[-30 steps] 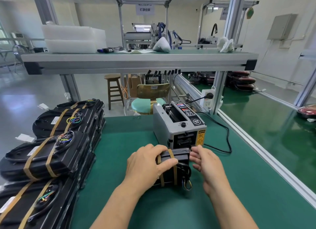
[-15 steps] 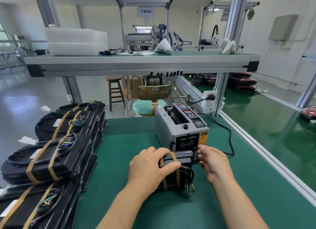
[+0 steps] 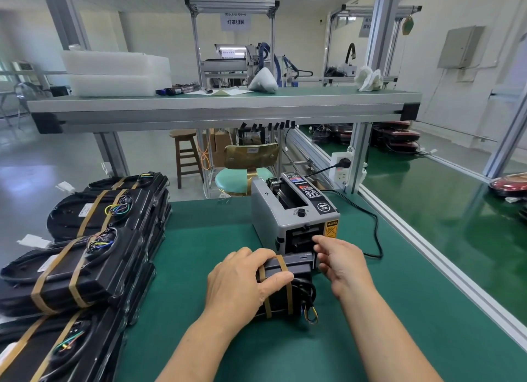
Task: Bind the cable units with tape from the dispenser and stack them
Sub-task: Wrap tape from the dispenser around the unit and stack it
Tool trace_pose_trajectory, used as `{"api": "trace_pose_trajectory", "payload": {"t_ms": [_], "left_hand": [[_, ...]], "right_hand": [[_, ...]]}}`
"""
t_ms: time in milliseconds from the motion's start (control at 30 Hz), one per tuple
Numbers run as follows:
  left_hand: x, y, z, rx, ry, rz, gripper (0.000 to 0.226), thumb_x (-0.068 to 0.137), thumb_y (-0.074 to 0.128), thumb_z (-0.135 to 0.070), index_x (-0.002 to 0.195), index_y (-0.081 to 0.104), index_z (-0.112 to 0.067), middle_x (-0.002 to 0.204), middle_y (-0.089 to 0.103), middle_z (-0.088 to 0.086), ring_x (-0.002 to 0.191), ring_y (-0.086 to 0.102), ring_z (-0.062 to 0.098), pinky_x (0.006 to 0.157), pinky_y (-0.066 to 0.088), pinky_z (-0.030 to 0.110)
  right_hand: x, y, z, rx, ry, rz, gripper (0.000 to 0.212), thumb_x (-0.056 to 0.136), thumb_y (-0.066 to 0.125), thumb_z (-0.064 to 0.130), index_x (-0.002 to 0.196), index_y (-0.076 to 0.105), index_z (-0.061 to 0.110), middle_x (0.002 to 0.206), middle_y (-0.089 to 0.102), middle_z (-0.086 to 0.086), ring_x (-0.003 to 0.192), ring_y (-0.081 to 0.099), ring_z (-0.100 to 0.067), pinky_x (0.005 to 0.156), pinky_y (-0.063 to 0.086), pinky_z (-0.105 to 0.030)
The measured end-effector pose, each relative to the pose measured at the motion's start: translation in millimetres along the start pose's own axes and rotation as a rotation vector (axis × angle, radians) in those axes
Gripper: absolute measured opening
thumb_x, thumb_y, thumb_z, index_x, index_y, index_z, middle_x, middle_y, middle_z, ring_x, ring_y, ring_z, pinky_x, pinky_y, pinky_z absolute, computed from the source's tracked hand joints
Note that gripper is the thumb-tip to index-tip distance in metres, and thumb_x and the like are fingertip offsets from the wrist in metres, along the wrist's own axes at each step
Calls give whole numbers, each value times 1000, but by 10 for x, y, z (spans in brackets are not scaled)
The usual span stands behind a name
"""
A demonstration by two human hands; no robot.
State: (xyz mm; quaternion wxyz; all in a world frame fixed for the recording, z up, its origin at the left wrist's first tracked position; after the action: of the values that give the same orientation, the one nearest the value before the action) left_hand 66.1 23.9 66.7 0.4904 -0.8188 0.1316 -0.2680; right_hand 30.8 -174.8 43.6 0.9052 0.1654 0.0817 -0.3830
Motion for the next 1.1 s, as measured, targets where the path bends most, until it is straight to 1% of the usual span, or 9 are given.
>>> {"api": "trace_pose_trajectory", "payload": {"t_ms": [300,533,633,700,733,800,867,1000,1100], "left_hand": [[-16,-20,-15,9,-11,17,80,61,14,-93,116,51,-49,88,50,-15,93,46,5,70,30,28],[-29,-44,-50,29,-27,49,79,63,13,-91,115,50,-46,90,50,-16,95,46,6,72,31,27],[-59,-60,-96,92,28,45,75,70,10,-87,117,49,-43,96,47,-18,98,46,6,89,30,28],[-61,-83,-162,70,85,15,60,84,24,-78,126,45,-41,112,47,-21,110,44,4,110,19,33],[-59,-88,-205,19,120,9,52,89,36,-69,131,41,-39,121,47,-22,116,42,3,114,15,36],[-48,-97,-298,-68,187,27,47,92,52,-52,135,38,-39,126,51,-20,114,47,5,111,27,33],[-28,-102,-351,-83,196,35,41,92,56,-46,130,46,-38,122,58,-17,106,55,11,95,41,29],[-24,-84,-319,-120,148,-33,34,90,60,-48,122,60,-36,123,61,-23,107,56,4,89,39,21],[-34,-80,-317,-147,159,-86,31,87,66,-44,117,66,-35,119,65,-23,106,59,3,87,42,22]], "right_hand": [[78,76,34,-74,37,-53,15,87,71,10,73,66,6,57,64,-1,47,52,-8,37,40,-16],[62,155,38,-122,37,-108,17,77,68,3,61,65,6,43,57,2,44,46,-12,37,37,-18],[62,178,42,-154,13,-147,20,76,66,3,56,63,8,43,56,2,46,45,-14,43,37,-23],[55,184,46,-179,-7,-151,24,75,64,4,52,60,11,44,54,2,46,43,-15,46,37,-25],[49,179,47,-180,-13,-144,26,75,64,4,51,59,12,43,53,2,45,42,-15,46,36,-24],[27,147,41,-129,-7,-130,24,78,65,6,55,60,11,43,52,3,41,40,-13,41,35,-21],[-37,92,41,-27,20,-104,24,82,68,9,60,60,10,42,51,4,36,39,-8,36,34,-16],[-266,-39,57,114,57,-26,17,84,73,12,70,63,10,47,57,5,37,47,-2,36,39,-14],[-461,-92,81,169,63,56,6,85,71,11,82,69,6,54,62,3,41,51,-2,37,41,-14]]}}
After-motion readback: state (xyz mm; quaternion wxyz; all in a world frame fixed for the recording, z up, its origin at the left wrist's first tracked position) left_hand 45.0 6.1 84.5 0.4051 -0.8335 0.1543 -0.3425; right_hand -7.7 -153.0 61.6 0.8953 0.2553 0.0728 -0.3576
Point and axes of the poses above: each hand's wrist, its own x-axis towards the middle knuckle, its own y-axis out of the palm, z = x × y, the point moved 4 cm from there along x, towards the middle knuckle
